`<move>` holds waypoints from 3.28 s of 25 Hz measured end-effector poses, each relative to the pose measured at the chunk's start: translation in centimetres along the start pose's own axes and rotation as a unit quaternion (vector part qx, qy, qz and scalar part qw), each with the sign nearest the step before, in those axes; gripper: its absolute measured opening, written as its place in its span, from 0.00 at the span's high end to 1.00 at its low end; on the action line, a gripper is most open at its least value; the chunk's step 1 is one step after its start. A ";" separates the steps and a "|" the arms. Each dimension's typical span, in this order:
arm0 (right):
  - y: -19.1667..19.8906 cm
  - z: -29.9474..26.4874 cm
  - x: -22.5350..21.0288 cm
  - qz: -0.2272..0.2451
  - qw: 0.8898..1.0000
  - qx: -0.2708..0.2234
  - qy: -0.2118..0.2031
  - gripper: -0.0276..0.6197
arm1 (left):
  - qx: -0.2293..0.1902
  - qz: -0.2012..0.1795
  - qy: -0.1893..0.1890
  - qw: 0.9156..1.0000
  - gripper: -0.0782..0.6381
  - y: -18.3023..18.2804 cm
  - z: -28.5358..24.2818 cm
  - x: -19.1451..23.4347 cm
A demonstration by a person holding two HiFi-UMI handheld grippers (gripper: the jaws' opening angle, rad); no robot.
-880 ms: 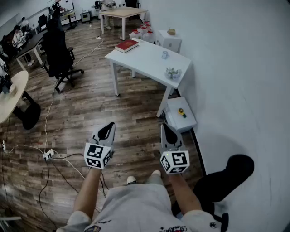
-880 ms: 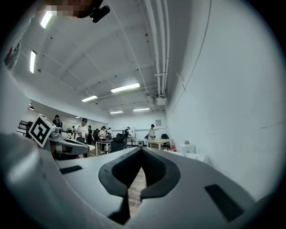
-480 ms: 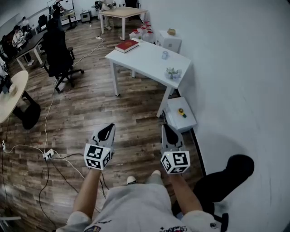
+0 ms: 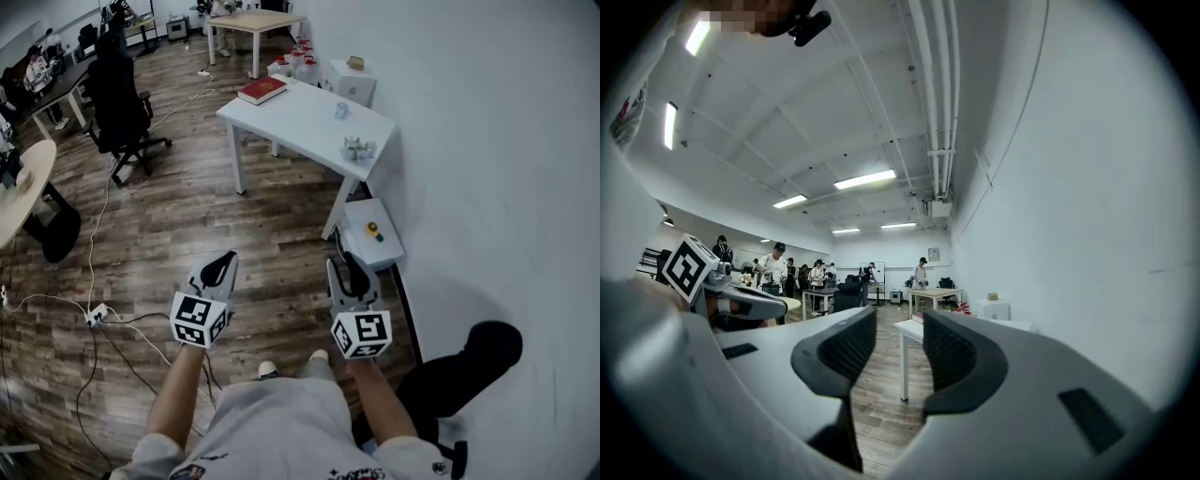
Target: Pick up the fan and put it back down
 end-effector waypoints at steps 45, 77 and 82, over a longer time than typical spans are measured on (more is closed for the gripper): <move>1.8 -43.5 -19.4 -0.037 0.998 0.010 0.044 0.42 | 0.007 0.011 0.021 1.000 0.88 -5.1 -39.4 23.2; 4.4 -83.3 -34.8 -0.037 0.982 0.055 0.176 0.42 | 0.037 -0.002 0.184 0.982 0.88 -8.1 -83.0 48.8; 4.1 -89.7 -35.8 -0.032 0.975 0.072 0.208 0.41 | 0.044 -0.008 0.231 0.972 0.88 -9.2 -89.4 53.1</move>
Point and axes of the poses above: the fingertips, and each gripper's own axes: z backward along the fingers, x to its left, y out of its underside, the point moved 4 cm from there along z, backward along the fingers, and after that the axes turned 5 degrees about y, right-handed, at the moved point
